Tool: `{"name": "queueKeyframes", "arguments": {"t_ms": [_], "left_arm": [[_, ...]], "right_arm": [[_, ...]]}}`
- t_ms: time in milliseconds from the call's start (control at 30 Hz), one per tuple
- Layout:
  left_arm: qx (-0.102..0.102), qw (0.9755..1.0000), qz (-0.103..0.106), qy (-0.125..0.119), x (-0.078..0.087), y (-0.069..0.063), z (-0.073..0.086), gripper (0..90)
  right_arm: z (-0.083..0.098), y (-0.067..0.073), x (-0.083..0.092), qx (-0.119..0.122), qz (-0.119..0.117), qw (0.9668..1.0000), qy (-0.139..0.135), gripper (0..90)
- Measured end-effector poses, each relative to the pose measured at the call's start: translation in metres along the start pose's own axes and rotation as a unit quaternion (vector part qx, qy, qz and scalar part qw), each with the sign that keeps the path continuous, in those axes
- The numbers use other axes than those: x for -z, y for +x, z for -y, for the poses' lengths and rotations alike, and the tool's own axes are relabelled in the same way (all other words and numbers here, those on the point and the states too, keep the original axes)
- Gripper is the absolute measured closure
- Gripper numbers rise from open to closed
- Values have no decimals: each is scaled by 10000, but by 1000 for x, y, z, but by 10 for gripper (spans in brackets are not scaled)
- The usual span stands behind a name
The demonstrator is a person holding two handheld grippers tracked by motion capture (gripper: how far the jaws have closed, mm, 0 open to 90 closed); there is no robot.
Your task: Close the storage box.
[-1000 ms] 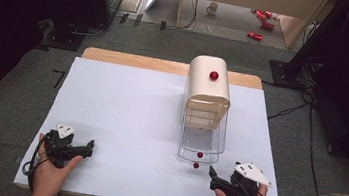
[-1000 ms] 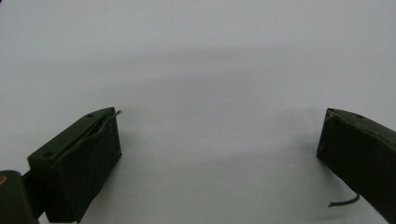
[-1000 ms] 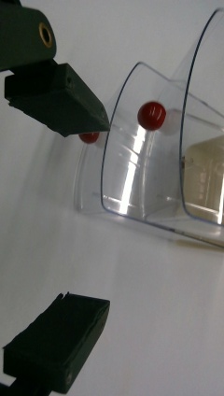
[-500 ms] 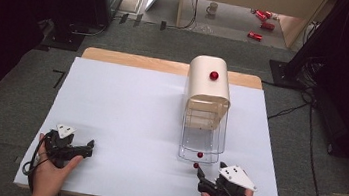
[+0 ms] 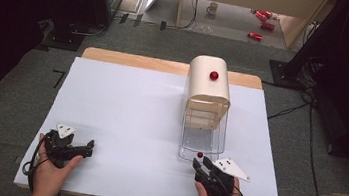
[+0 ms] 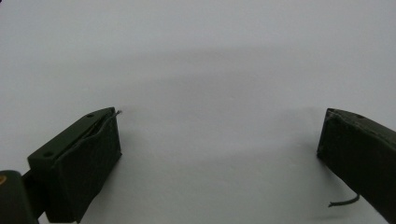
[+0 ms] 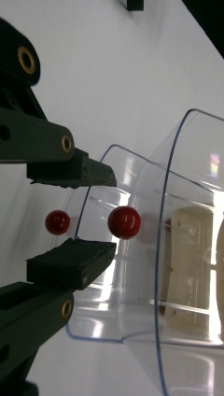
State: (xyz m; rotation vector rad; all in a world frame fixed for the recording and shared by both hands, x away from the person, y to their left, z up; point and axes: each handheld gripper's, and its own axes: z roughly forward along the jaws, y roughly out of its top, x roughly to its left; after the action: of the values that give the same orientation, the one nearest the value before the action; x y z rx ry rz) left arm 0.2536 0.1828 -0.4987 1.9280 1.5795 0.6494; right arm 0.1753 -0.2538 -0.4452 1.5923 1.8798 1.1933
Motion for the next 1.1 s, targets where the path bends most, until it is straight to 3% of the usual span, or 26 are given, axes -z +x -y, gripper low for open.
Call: {"name": "queueKeyframes", "arguments": {"t_ms": [267,567,667,1100], "left_arm": [[1,10000,-1,-1,0,0,0,0],[-1,10000,-2,-2,0,0,0,0],[0,10000,-1,-1,0,0,0,0],[-8,10000,-1,8,0,0,0,0]], "right_arm": [[-1,-1,-7,-56,122,9999,-30,753],[-4,2,-3,-12,9,10000,1,764],[-8,5,1,71,18,10000,-65,764],[-34,3,7,10,-20,9997,-235,764]]}}
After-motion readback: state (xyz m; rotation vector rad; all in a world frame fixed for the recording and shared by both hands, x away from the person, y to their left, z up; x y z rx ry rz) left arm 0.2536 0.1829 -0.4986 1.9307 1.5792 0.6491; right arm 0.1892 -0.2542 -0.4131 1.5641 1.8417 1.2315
